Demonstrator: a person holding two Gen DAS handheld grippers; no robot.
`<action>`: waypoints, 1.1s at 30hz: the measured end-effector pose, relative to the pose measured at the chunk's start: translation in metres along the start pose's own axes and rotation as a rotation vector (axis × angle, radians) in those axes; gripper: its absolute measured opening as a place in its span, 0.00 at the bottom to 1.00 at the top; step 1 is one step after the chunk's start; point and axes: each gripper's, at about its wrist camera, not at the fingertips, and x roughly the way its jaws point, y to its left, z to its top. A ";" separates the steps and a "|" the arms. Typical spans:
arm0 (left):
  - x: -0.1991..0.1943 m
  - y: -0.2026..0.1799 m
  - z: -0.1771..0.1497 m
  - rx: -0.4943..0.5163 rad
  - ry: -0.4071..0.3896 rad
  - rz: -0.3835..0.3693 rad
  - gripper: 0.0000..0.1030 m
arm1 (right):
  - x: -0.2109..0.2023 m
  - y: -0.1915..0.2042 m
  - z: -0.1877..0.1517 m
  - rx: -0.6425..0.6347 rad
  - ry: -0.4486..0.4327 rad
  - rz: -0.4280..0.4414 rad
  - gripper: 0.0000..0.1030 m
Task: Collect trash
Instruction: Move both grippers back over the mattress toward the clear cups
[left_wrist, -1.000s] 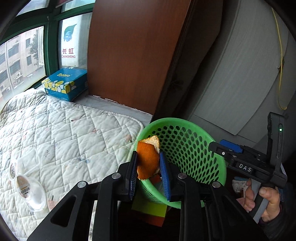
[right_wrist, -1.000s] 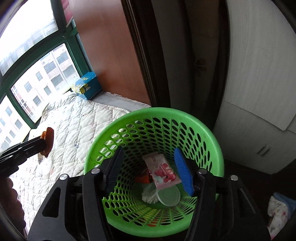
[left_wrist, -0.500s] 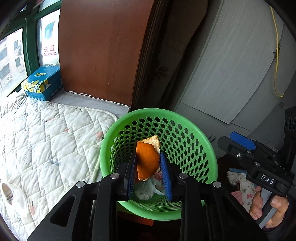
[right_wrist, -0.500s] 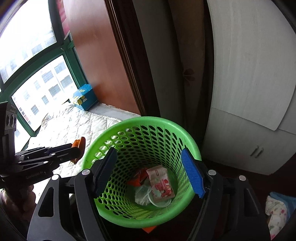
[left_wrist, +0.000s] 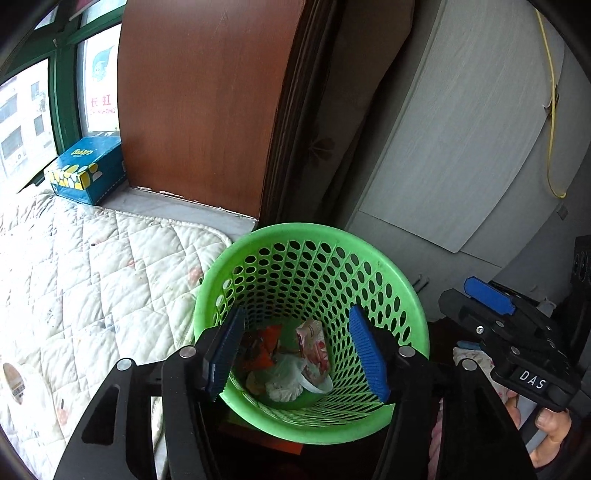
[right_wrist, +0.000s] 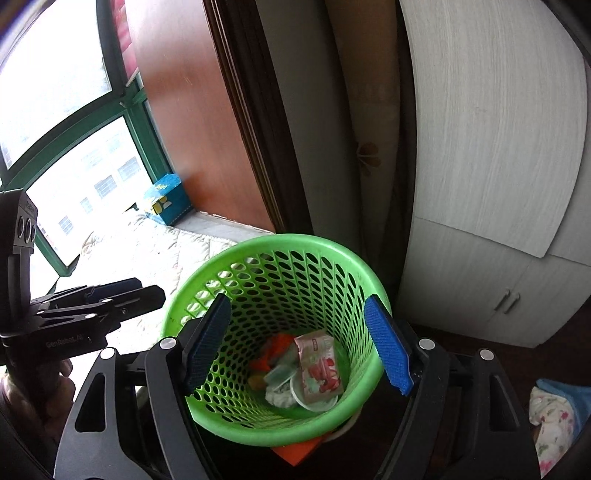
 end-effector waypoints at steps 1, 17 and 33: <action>-0.003 0.002 -0.001 -0.006 -0.004 0.004 0.55 | 0.000 0.001 0.000 -0.003 0.000 0.003 0.72; -0.076 0.096 -0.036 -0.158 -0.085 0.237 0.65 | 0.019 0.069 -0.004 -0.112 0.022 0.127 0.79; -0.169 0.234 -0.106 -0.417 -0.133 0.462 0.65 | 0.055 0.191 -0.021 -0.302 0.104 0.292 0.80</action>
